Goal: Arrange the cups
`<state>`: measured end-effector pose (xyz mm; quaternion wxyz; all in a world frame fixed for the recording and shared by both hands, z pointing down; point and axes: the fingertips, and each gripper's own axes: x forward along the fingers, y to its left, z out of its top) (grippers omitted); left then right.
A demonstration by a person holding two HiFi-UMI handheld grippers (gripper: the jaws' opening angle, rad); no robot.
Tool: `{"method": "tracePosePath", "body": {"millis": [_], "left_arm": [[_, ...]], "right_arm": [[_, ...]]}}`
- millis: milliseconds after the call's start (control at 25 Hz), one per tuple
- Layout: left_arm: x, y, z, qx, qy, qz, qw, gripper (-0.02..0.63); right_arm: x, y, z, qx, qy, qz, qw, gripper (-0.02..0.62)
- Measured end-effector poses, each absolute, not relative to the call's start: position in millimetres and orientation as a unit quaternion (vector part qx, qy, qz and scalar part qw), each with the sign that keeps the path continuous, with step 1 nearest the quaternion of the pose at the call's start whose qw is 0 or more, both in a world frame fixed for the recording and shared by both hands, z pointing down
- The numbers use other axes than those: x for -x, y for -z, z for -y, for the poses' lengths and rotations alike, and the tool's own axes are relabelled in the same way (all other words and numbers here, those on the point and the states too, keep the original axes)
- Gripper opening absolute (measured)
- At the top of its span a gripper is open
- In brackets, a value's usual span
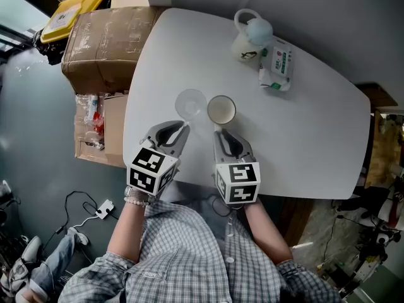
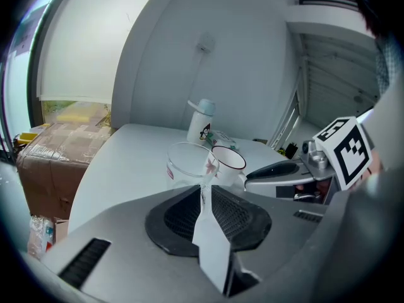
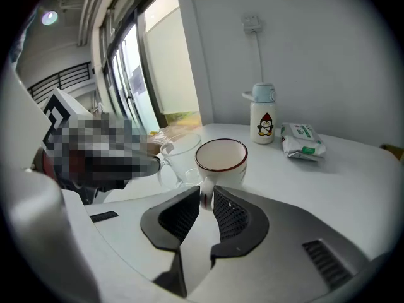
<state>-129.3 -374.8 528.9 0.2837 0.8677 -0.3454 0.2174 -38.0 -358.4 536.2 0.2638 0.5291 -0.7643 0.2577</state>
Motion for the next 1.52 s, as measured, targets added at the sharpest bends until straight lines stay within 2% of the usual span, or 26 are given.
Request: {"method": "tracePosePath", "body": {"millis": [320,560,680,840,1520], "left_arm": [[136,-518,371,-0.871,-0.222,0.353,0.26,0.058],[139,-494,367,-0.879,-0.204,0.365,0.229,0.044],[140,-479,368,-0.883,-0.187,0.373,0.216,0.023],[138,-457,367,-0.895,-0.158,0.366,0.202,0.012],[134,-393,368,-0.906,-0.113,0.385,0.135,0.009]], "right_arm": [[38,-524,356,-0.536,-0.202,0.771,0.278,0.071],[31,-500,355,-0.533,-0.171,0.787,0.258,0.069],[32,-478,358,-0.53,-0.153,0.804,0.224,0.038],[29,-449,362,-0.535,-0.147,0.813,0.178,0.034],[32,-387,366,-0.512,-0.08,0.842,0.151,0.032]]}}
